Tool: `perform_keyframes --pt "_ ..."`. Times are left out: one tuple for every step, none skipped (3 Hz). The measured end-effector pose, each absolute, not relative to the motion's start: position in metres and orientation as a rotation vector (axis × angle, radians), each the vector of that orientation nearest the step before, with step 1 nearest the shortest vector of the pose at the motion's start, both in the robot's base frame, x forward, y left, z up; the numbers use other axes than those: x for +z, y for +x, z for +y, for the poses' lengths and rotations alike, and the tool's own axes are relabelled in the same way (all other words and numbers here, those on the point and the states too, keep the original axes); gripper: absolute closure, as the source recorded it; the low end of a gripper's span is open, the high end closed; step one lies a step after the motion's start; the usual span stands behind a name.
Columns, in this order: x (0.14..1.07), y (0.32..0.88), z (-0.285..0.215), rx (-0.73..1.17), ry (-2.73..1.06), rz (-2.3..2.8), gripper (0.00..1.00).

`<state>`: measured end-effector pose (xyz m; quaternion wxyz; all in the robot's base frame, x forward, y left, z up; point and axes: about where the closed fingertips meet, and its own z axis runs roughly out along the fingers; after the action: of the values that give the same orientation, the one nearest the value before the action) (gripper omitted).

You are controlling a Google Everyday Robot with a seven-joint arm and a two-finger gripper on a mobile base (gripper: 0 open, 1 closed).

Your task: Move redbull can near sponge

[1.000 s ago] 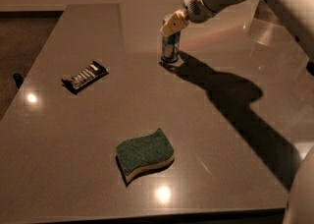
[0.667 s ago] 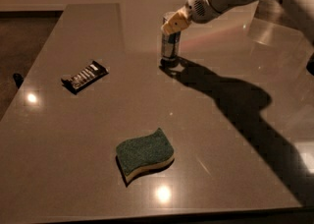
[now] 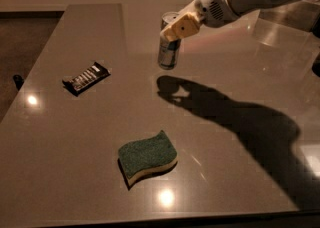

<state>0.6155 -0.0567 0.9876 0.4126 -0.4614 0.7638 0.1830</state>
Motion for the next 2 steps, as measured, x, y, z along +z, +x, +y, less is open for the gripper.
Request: perform_keyframes --pt "0.986 0.575 -0.057 0.487 -1.213 1.902 1.0" --pt "0.972 0.542 -0.059 0.515 -1.258 1.905 1.0"
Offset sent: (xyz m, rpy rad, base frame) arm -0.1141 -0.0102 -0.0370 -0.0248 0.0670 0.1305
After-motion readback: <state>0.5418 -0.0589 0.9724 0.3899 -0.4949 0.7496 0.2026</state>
